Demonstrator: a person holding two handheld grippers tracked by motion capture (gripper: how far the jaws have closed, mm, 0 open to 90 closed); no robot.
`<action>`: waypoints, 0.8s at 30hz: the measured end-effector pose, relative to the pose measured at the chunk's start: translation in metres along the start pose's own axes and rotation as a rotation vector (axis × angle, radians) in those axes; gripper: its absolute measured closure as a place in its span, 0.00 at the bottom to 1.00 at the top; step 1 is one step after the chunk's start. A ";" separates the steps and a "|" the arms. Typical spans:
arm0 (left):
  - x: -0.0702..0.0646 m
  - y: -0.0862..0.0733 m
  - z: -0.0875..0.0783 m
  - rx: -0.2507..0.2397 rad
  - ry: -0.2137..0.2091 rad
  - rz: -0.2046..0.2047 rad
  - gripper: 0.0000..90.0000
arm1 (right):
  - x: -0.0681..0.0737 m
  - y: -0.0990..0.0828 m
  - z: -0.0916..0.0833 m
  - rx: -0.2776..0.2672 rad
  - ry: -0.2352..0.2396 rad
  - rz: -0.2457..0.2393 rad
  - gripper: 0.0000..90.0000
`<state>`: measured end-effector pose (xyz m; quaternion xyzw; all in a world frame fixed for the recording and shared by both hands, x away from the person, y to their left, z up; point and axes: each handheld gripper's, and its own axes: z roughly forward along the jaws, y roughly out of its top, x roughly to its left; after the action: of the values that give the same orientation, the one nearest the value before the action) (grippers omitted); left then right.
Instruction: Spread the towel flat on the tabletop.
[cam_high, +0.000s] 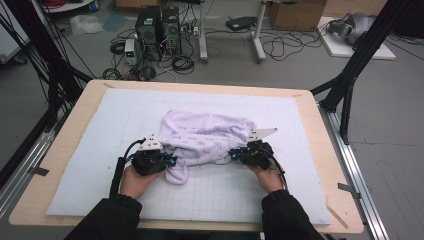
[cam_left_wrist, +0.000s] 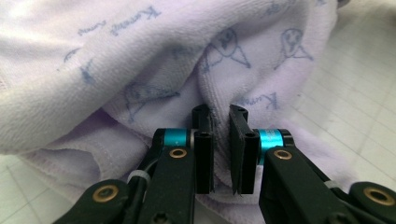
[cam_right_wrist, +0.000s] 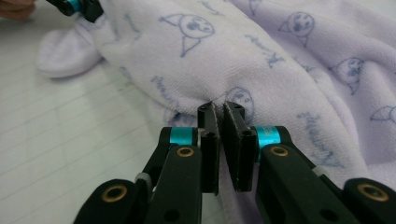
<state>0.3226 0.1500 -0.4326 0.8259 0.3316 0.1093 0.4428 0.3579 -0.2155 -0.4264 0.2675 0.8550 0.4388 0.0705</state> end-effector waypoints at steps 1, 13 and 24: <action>-0.002 0.001 -0.004 0.000 -0.007 0.007 0.91 | 0.002 0.001 -0.004 -0.002 0.009 -0.004 0.96; -0.034 0.020 -0.068 -0.081 -0.067 0.089 0.91 | 0.046 0.016 -0.063 -0.055 0.076 -0.103 0.97; 0.005 0.035 -0.021 -0.023 0.074 0.021 0.91 | 0.005 0.041 -0.030 0.013 -0.012 -0.047 0.97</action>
<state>0.3323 0.1532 -0.3926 0.8197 0.3375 0.1481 0.4385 0.3592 -0.2143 -0.3752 0.2504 0.8633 0.4300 0.0840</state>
